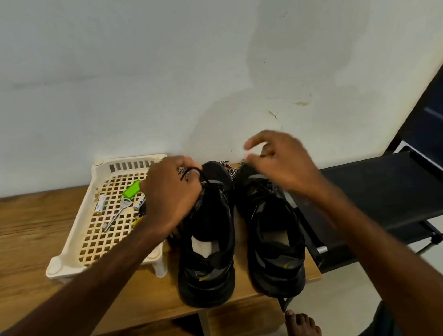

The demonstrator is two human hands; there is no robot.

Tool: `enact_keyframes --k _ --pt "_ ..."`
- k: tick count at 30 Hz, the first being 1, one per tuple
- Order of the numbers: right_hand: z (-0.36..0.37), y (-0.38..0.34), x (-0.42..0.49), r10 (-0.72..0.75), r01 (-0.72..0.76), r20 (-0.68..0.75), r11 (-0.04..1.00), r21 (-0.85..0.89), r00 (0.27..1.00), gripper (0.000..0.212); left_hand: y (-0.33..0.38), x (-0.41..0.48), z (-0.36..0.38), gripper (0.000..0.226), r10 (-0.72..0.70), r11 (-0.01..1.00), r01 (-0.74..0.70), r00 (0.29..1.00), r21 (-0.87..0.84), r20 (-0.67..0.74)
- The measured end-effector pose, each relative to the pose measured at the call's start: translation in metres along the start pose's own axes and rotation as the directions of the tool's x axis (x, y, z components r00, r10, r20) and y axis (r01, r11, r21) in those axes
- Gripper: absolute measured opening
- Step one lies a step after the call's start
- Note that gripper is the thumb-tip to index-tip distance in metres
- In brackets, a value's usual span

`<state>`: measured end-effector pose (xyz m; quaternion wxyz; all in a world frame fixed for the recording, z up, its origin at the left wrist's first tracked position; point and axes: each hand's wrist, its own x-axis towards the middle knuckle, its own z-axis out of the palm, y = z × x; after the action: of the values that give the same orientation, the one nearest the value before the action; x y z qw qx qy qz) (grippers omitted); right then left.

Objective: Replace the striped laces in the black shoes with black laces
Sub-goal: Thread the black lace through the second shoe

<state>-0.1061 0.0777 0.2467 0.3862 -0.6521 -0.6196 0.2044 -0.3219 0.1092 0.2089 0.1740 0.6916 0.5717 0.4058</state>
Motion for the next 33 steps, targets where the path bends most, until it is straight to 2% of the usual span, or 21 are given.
enact_keyframes --k 1,3,5,7,9,11,12,13,15,16,17,18,19,20,21,23,24,26,28,31,33 --pt "0.007 -0.001 -0.003 -0.039 0.071 0.135 0.967 -0.244 0.99 0.02 0.002 0.003 -0.006 0.015 0.046 0.997 -0.05 0.996 -0.062 -0.073" --pt "0.026 -0.004 -0.007 -0.003 0.185 0.366 0.868 -0.462 0.93 0.022 0.006 0.011 -0.019 0.014 0.117 0.975 -0.147 0.976 -0.164 -0.183" --pt "0.037 -0.01 -0.006 0.002 0.222 0.383 0.812 -0.539 0.924 0.013 0.006 0.019 -0.029 0.012 0.135 0.963 -0.187 0.957 -0.193 -0.255" --pt "0.032 -0.013 -0.001 -0.016 0.179 0.31 0.845 -0.505 0.951 0.012 0.0 0.026 -0.035 0.01 0.095 0.965 -0.159 0.954 -0.208 -0.285" --pt "0.022 -0.014 0.003 -0.037 0.119 0.234 0.93 -0.348 0.971 0.016 -0.006 0.031 -0.037 0.01 0.03 0.973 -0.083 0.971 -0.216 -0.239" --pt "0.013 -0.017 0.005 -0.037 0.056 0.151 0.99 -0.126 0.988 0.021 -0.013 0.035 -0.035 0.011 -0.017 0.99 0.009 0.998 -0.142 -0.052" --pt "0.01 -0.018 0.006 -0.01 0.002 0.106 0.997 0.08 0.994 0.021 -0.016 0.036 -0.032 0.013 -0.034 0.997 0.04 0.996 -0.068 0.081" --pt "0.005 -0.019 0.006 0.034 -0.059 0.078 0.936 0.346 0.996 0.02 -0.019 0.037 -0.029 0.013 -0.053 0.999 0.053 0.975 0.009 0.214" --pt "-0.004 -0.021 0.01 0.107 -0.149 0.105 0.632 0.761 0.989 0.016 -0.022 0.035 -0.024 0.011 -0.087 0.993 0.052 0.927 0.105 0.366" --pt "-0.008 -0.021 0.011 0.138 -0.175 0.12 0.508 0.843 0.983 0.014 -0.022 0.035 -0.025 0.01 -0.092 0.993 0.06 0.926 0.098 0.365" --pt "-0.008 -0.02 0.012 0.177 -0.198 0.128 0.469 0.861 0.976 0.014 -0.022 0.035 -0.026 0.008 -0.088 0.996 0.076 0.937 0.047 0.337" --pt "-0.007 -0.019 0.011 0.215 -0.22 0.122 0.527 0.821 0.969 0.013 -0.02 0.035 -0.027 0.007 -0.079 0.995 0.095 0.948 -0.039 0.308" --pt "-0.003 -0.016 0.009 0.231 -0.231 0.096 0.68 0.696 0.968 0.014 -0.018 0.035 -0.028 0.005 -0.065 0.984 0.111 0.954 -0.142 0.294" --pt "0.004 -0.013 0.006 0.2 -0.21 0.071 0.864 0.458 0.977 0.017 -0.015 0.034 -0.028 0.005 -0.044 0.966 0.116 0.954 -0.233 0.295" --pt "0.011 -0.009 0.004 0.141 -0.153 0.083 0.974 0.167 0.987 0.02 -0.01 0.032 -0.026 0.007 -0.011 0.951 0.103 0.953 -0.29 0.303" --pt "0.027 -0.006 -0.001 0.103 -0.049 0.196 0.964 -0.261 0.975 0.021 -0.003 0.026 -0.018 0.011 0.054 0.95 0.05 0.947 -0.309 0.318" --pt "0.033 -0.007 -0.002 0.124 -0.03 0.255 0.939 -0.343 0.959 0.02 -0.001 0.023 -0.013 0.013 0.075 0.953 0.028 0.943 -0.301 0.324" --pt "0.039 -0.012 -0.004 0.134 -0.005 0.322 0.928 -0.373 0.937 0.021 0.002 0.018 -0.007 0.015 0.101 0.963 -0.002 0.931 -0.27 0.352" --pt "0.037 -0.017 -0.004 0.106 -0.029 0.257 0.958 -0.285 0.961 0.022 0.002 0.016 -0.005 0.017 0.123 0.976 -0.039 0.913 -0.216 0.39" --pt "0.022 -0.022 -0.003 0.023 -0.023 0.034 1.0 0.019 0.999 0.015 -0.001 0.015 -0.004 0.026 0.136 0.984 -0.073 0.891 -0.16 0.434" --pt "0.008 -0.025 0.0 0.001 0.03 -0.104 0.956 0.293 0.995 0.012 -0.004 0.012 -0.004 0.034 0.155 0.985 -0.102 0.873 -0.138 0.462"
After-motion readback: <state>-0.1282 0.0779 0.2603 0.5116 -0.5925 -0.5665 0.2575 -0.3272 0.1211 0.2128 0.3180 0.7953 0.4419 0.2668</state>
